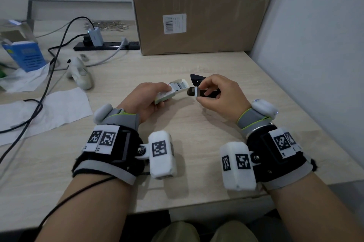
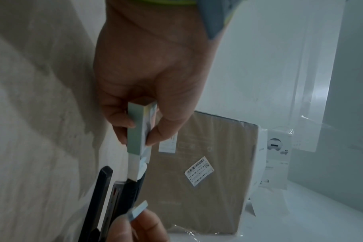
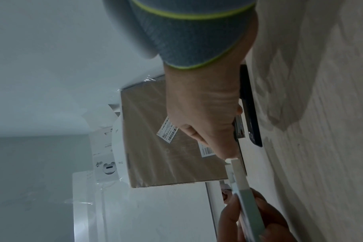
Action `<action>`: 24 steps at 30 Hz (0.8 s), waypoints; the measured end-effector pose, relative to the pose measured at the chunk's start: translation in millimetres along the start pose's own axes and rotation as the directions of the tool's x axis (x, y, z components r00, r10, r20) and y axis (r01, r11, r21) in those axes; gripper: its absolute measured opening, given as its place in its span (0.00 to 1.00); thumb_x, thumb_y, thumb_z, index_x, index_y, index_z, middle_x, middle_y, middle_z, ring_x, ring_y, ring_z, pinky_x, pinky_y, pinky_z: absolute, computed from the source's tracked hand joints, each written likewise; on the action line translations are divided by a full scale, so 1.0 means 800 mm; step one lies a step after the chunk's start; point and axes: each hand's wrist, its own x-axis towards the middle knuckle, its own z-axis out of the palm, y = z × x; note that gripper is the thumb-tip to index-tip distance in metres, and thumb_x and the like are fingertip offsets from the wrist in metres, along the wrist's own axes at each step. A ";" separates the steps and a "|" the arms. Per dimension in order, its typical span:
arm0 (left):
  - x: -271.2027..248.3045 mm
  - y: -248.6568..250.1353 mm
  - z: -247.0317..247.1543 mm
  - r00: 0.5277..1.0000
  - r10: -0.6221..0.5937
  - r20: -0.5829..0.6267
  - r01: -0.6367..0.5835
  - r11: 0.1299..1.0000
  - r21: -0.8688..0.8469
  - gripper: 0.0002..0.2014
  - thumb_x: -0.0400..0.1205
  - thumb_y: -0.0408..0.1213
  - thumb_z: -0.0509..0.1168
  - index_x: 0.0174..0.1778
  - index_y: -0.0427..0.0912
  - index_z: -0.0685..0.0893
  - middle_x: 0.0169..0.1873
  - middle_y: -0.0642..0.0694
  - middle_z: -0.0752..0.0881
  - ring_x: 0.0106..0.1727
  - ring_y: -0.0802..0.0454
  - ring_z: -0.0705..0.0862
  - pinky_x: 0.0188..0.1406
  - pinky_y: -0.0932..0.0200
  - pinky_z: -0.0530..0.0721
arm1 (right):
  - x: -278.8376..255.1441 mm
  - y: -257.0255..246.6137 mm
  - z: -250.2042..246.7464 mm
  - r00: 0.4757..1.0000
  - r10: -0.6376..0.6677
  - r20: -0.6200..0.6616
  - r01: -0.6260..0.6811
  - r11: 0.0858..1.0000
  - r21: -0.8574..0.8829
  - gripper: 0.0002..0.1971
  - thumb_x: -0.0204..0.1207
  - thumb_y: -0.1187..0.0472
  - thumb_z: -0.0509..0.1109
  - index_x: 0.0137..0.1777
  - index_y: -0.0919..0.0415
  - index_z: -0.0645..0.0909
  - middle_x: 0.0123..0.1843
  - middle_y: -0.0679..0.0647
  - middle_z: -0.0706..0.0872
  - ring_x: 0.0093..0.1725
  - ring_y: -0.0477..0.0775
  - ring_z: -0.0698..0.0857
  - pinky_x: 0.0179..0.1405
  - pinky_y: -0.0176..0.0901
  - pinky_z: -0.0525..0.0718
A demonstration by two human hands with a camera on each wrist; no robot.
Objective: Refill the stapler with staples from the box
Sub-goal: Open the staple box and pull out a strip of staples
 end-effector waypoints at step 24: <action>-0.013 0.000 0.019 0.969 -0.004 0.246 -0.038 0.986 0.163 0.04 0.79 0.32 0.64 0.43 0.36 0.82 0.30 0.44 0.88 0.25 0.55 0.85 0.19 0.69 0.77 | 0.003 -0.001 0.002 0.998 -0.014 -0.058 0.009 0.997 -0.075 0.01 0.67 0.60 0.77 0.35 0.55 0.88 0.35 0.42 0.75 0.34 0.34 0.77 0.36 0.23 0.70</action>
